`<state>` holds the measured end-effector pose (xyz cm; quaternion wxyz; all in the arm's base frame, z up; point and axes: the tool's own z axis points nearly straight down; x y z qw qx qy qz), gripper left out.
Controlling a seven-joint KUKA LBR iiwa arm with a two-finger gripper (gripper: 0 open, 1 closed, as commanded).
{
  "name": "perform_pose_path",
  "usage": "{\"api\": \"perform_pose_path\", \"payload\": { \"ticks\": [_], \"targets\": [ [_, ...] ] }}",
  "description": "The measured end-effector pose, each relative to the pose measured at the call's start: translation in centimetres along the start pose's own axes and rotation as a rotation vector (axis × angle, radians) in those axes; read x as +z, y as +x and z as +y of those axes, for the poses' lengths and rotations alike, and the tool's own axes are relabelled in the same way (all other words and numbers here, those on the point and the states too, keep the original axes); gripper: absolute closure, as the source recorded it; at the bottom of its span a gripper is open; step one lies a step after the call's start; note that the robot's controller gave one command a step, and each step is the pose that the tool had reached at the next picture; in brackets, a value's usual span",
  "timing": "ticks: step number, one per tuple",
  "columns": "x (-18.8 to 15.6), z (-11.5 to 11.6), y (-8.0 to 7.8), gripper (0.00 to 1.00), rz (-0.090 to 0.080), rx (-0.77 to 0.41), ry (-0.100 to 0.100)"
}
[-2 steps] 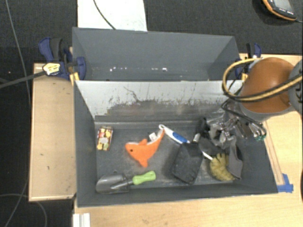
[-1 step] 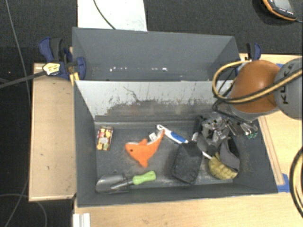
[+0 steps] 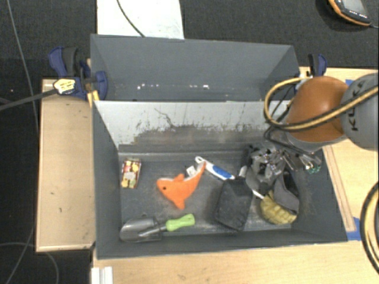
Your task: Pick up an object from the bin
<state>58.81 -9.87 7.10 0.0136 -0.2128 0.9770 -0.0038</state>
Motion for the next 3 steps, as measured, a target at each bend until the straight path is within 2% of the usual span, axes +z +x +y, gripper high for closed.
{"api": "perform_pose_path", "payload": {
  "ticks": [1,2,3],
  "targets": [
    [-0.1,0.3,0.4,1.00,0.003,-0.001,-0.003],
    [-2.9,-2.6,2.1,1.00,-0.004,-0.286,0.000],
    [-4.5,-1.3,2.0,1.00,0.002,-0.057,-0.006]
  ]
}}
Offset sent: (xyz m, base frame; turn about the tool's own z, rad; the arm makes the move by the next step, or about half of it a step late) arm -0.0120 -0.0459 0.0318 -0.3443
